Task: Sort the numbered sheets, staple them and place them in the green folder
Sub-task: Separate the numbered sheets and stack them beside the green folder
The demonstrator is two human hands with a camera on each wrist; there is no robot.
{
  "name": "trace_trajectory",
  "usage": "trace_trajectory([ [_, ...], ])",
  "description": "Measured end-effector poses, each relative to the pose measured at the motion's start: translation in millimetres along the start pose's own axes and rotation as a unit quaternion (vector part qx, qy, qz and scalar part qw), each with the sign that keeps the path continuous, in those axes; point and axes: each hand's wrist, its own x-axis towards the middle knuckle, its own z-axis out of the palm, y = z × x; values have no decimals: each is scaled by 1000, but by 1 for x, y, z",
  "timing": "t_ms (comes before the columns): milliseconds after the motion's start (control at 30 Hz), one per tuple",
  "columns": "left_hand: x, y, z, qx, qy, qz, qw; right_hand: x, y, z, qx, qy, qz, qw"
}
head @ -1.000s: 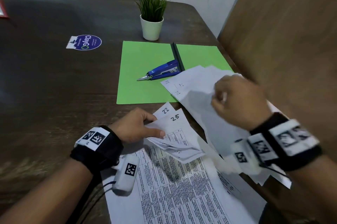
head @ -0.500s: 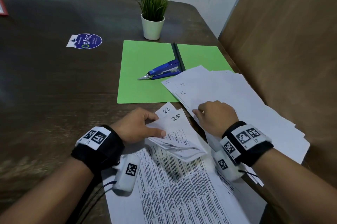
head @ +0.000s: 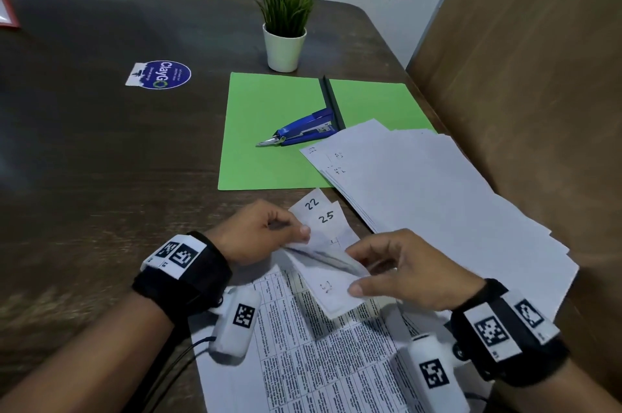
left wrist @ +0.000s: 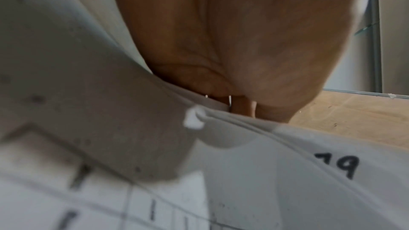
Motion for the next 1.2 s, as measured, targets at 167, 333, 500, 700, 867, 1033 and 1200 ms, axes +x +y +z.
trace_trajectory([
  [167, 0, 0, 2, -6, -12, 5, 1000, 9, 6, 15, -25, 94, -33, 995],
  [333, 0, 1, 1, -82, -34, -39, 995, 19, 13, 21, 6, 168, -21, 986],
  [500, -2, 2, 2, -31, -14, -17, 999, 12, 14, 14, 172, 182, -52, 967],
  [700, 2, -2, 4, -14, 5, 0, 1000, 12, 23, 20, 105, 228, -36, 967],
  [867, -2, 3, 8, -66, 17, -11, 998, 14, 23, 23, 71, 264, -67, 960],
  [1033, -4, 4, 16, -191, 37, -52, 980, 7, 17, 29, 116, 273, -89, 951],
  [1200, -2, 0, 15, -213, 29, -62, 975, 3, 23, 28, 167, 314, -143, 924],
])
